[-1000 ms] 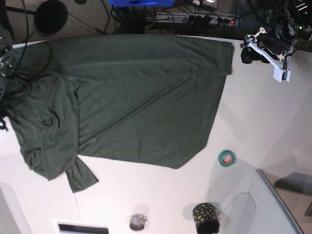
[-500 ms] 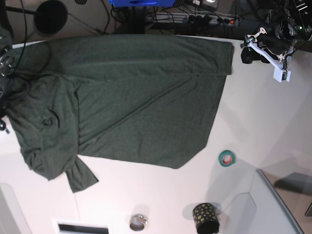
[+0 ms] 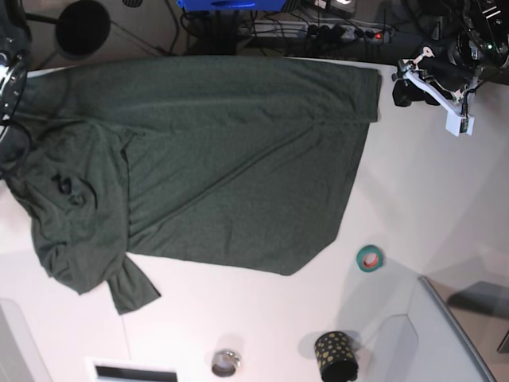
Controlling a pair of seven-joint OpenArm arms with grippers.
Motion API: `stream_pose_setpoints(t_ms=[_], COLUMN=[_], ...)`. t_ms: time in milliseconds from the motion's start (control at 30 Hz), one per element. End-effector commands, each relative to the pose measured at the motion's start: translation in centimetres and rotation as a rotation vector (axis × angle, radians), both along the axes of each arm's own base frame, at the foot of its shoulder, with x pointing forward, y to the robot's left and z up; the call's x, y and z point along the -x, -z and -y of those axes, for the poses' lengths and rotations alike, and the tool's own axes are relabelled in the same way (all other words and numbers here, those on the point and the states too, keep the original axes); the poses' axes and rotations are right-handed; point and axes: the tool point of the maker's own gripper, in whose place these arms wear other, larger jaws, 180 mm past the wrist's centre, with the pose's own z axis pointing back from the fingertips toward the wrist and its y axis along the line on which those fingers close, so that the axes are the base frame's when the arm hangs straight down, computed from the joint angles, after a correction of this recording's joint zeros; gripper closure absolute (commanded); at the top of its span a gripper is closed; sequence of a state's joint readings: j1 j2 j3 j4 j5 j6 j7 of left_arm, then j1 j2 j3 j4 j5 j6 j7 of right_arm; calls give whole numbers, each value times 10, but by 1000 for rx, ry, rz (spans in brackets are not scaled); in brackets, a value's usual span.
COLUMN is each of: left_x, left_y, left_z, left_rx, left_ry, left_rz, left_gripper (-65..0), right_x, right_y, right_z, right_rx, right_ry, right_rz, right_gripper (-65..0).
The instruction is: Layout the t-shirt on the table in an organized manner, then fold the t-shirt properly
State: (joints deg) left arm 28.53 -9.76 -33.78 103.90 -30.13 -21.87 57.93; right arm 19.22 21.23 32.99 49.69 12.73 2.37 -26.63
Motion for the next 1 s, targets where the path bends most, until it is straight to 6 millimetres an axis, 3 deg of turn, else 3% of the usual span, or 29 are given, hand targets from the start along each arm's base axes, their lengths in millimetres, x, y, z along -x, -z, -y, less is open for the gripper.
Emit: stream_pose_setpoints(t_ms=[0,100,167,233,300,433,600,967], left_x=[-5,-4,-2,-5,-6,-6,-4,-3], left_y=[-7,-2,1,0,0,0,1,1], left_z=[-3,-3,-4,-4,-4,-4,-4,-4], left_rx=[-9,0,9,9,9,9,5,5], left_ry=[3,-6,-13,-13,-12,-12,-10,-10], left_rz=[28,18,8,16,19,19,12,10], left_gripper=[-398,-398,-398,-398,-398,-398,-398,-398], right_x=[-18,-15,-5,-1,4,22,40,47], right_y=[-28,-47,-53,-43,-26,1,13,21], right_z=[-7,-63,-89,-116,-130,-140,-149,-148], right_rx=[27,37,34,14,-8,-68,-88,-99], right_ry=[-75,-268,-304,-359,-391,-327,-304,-296], right_rz=[71,67,60,24,-20,-77,-103,-123], right_gripper=[-294,-293,-293,-294,-293,-291,-291,-291])
